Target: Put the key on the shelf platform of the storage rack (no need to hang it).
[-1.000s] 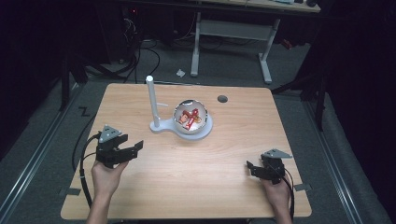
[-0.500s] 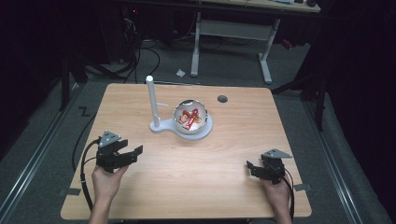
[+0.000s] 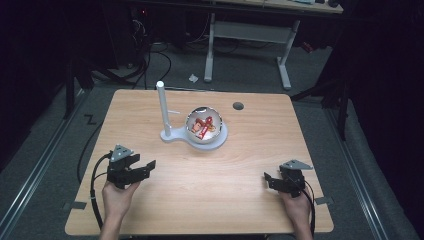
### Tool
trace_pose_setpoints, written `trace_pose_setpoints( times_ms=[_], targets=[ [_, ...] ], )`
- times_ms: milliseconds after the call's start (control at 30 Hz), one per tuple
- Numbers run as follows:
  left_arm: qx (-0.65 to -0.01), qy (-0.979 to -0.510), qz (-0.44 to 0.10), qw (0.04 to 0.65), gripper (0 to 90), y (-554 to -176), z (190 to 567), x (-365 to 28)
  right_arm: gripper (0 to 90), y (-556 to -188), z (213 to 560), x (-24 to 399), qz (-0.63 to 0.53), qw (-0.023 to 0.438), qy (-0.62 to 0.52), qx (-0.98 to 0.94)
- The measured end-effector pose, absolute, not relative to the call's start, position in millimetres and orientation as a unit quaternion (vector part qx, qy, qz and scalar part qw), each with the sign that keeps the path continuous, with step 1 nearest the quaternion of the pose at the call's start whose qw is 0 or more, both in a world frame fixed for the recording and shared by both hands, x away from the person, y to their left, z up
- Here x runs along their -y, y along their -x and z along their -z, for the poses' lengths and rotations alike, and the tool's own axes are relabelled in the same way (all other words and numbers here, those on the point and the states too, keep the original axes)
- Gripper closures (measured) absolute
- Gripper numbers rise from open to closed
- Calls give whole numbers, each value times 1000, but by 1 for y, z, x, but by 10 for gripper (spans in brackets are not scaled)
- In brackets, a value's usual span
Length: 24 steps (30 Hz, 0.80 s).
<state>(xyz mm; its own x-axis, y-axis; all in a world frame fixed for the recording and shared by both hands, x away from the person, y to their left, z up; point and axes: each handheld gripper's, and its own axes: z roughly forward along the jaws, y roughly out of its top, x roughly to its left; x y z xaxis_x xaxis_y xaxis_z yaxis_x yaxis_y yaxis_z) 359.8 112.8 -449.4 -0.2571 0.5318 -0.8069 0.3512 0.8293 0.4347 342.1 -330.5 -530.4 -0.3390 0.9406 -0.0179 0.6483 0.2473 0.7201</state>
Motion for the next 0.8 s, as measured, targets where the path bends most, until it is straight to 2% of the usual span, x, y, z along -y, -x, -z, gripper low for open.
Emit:
trace_pose_setpoints(
  times_ms=[33,200,267,800],
  targets=[
    [-796,-271,-81,536,343,-360,450,-112,289,-342,530,330,-315,232,-526,-755],
    [-790,-291,-80,533,342,-358,456,-111,289,-342,530,330,-316,232,-526,-755],
    [-798,-279,-74,529,342,-358,456,-109,289,-342,530,330,-316,232,-526,-755],
    [-803,-304,-78,508,338,-359,483,-96,289,-342,530,330,-315,232,-526,-755]
  ],
)
